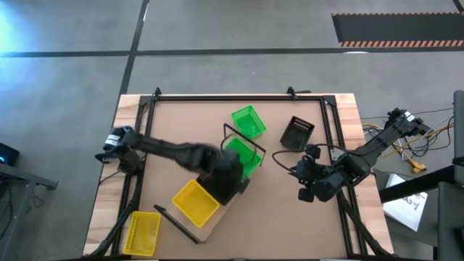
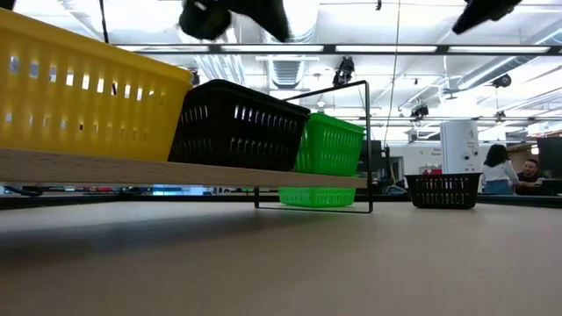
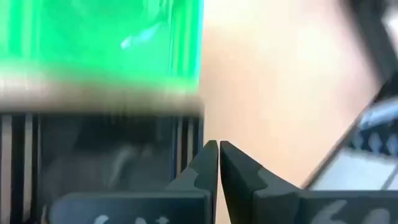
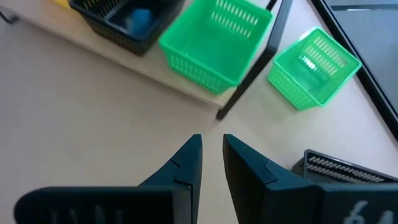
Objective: Stack baskets on shelf by color
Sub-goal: Adjust the bins on the shelf
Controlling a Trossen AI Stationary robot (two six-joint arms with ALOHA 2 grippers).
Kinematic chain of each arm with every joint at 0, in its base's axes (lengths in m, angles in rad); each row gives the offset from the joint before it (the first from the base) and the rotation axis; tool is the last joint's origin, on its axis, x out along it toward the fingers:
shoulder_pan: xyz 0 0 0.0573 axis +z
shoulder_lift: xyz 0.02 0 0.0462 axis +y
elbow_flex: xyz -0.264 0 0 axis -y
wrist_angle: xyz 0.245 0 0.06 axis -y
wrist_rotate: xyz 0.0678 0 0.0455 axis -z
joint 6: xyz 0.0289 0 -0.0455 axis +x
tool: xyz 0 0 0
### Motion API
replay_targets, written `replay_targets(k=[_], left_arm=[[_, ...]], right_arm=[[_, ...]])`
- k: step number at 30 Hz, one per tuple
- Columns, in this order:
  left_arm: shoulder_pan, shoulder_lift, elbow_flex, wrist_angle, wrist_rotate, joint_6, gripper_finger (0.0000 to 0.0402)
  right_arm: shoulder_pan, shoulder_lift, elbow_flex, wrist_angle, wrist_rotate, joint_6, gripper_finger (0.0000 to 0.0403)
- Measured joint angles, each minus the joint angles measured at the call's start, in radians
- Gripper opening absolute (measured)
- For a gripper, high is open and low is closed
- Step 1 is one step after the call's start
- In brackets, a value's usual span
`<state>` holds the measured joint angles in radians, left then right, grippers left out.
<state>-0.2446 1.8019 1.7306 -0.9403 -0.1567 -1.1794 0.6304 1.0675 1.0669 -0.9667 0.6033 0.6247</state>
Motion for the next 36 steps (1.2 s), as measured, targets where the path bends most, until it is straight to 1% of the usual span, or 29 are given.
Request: replay_targets(k=[3,5,8,12,19,36], left_arm=[[0.064,0.014,-0.025,0.086,-0.042,0.109,0.0000],[0.096,0.031,-0.046,0.126,-0.051,0.161,0.0000],[0.122,0.069,-0.055,0.126,-0.064,0.212,0.0000],[0.127,0.104,-0.054,0.120,-0.062,0.246,0.0000],[0.116,0.138,-0.055,0.035,-0.063,0.238,0.0000],[0.073,0.133,-0.054,0.031,-0.050,0.165,0.0000]], right_arm=[[0.000,0.000,0.034,-0.001,0.000,0.000,0.0057],[0.000,0.000,0.066,-0.015,0.000,-0.006,0.0057],[0.000,0.000,0.115,-0.049,0.000,-0.006,0.0057],[0.001,-0.001,0.175,-0.106,0.000,0.008,0.0057],[0.003,-0.001,0.234,-0.139,0.001,0.003,0.0057],[0.003,-0.011,0.238,-0.192,0.001,-0.002,0.0057]])
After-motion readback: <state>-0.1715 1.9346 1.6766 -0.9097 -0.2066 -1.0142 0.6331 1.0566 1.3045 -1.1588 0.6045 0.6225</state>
